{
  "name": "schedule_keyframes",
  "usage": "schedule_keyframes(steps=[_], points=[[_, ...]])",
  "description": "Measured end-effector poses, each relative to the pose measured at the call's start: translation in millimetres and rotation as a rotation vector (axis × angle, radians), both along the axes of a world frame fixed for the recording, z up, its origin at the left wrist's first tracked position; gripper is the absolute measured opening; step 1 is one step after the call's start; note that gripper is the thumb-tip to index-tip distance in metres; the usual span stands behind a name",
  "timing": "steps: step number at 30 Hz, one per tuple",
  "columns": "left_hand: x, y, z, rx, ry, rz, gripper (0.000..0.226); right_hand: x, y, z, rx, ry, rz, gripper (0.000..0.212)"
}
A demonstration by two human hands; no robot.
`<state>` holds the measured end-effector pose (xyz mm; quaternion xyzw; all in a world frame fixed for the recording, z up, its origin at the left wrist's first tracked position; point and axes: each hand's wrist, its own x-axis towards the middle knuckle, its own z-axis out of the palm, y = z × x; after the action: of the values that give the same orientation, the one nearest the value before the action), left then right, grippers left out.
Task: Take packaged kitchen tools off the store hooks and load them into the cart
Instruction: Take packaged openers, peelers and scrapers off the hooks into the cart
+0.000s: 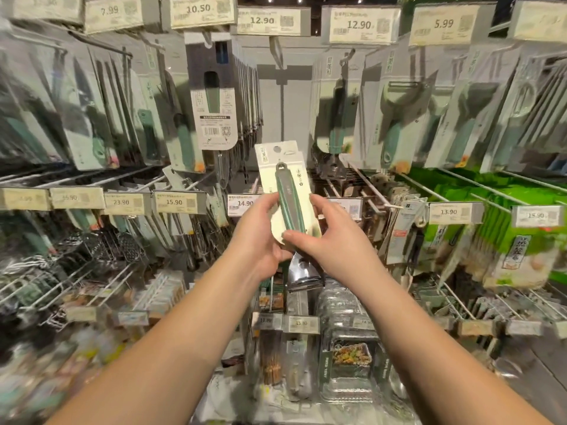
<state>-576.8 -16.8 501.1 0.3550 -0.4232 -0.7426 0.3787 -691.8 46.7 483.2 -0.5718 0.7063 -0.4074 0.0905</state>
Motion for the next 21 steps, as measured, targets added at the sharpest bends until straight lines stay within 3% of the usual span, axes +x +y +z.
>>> schedule_keyframes(steps=[3, 9, 15, 18, 21], points=[[6.8, 7.9, -8.7, -0.009, -0.011, 0.014, 0.034, 4.3, 1.9, -6.7, 0.030, -0.004, 0.011, 0.082], [15.3, 14.2, -18.8, -0.090, -0.095, 0.122, 0.025, 20.3, 2.7, -3.3, 0.053, 0.069, 0.014, 0.056], [35.2, 2.7, -14.6, -0.159, -0.106, 0.107, 0.047, 31.2, -11.7, 4.5, -0.001, 0.043, -0.005, 0.037], [45.5, -6.1, -6.3, -0.164, -0.046, 0.110, 0.035, 37.4, -17.9, 10.6, -0.001, 0.000, -0.034, 0.040], [59.1, -14.5, -0.1, -0.191, -0.010, 0.117, 0.026, 43.0, -22.1, 13.0, -0.003, -0.049, -0.065, 0.027]])
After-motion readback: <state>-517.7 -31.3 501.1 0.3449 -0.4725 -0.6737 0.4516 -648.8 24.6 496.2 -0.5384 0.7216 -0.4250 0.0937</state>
